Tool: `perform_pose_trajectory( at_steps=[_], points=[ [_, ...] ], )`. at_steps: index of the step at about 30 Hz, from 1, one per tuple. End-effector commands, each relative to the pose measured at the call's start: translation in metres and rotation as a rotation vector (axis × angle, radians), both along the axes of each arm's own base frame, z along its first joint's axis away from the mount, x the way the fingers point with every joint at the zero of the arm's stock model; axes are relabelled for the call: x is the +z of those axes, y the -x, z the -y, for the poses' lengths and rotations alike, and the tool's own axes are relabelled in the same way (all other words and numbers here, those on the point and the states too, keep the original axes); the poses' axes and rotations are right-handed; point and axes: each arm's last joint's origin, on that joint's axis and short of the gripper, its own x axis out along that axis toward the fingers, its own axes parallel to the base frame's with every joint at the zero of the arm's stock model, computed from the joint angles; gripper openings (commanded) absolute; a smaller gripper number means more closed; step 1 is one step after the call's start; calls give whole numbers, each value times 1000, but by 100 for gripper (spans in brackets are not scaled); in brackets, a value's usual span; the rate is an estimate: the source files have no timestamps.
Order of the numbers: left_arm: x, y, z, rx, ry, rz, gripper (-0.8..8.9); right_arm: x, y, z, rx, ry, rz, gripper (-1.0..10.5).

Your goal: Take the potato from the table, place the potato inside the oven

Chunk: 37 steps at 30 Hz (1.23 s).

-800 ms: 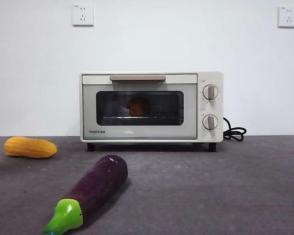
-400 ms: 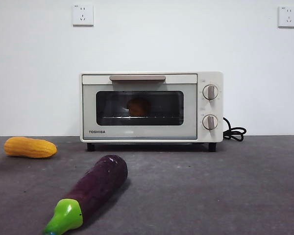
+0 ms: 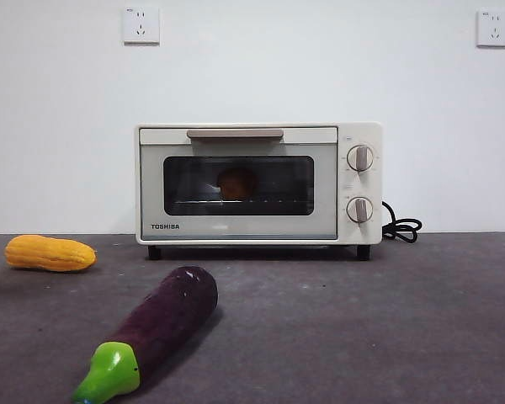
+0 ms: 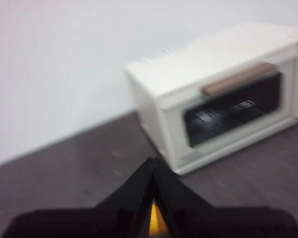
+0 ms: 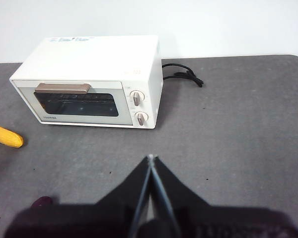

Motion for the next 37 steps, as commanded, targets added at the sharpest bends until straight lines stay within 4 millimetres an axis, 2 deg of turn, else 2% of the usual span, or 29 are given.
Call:
perform_pose_trajectory(
  at_steps=[1, 4, 10, 16, 26, 37],
  points=[
    [-29, 11, -4, 123, 39, 47, -4, -3, 0, 0, -1, 20, -17, 1],
    [-57, 22, -6, 204, 73, 63, -4, -3, 0, 0, -1, 20, -17, 1],
    [-105, 41, -6, 244, 165, 59, -4, -3, 0, 0, -1, 20, -17, 1],
    [-135, 48, -8, 291, 198, 22, -4, -3, 0, 0, -1, 20, -17, 1],
    [-150, 59, -8, 298, 136, -108, -4, -3, 0, 0, -1, 20, -17, 1],
    [-148, 59, -7, 268, 121, -94, -4, -3, 0, 0, 0, 20, -17, 1]
  ],
)
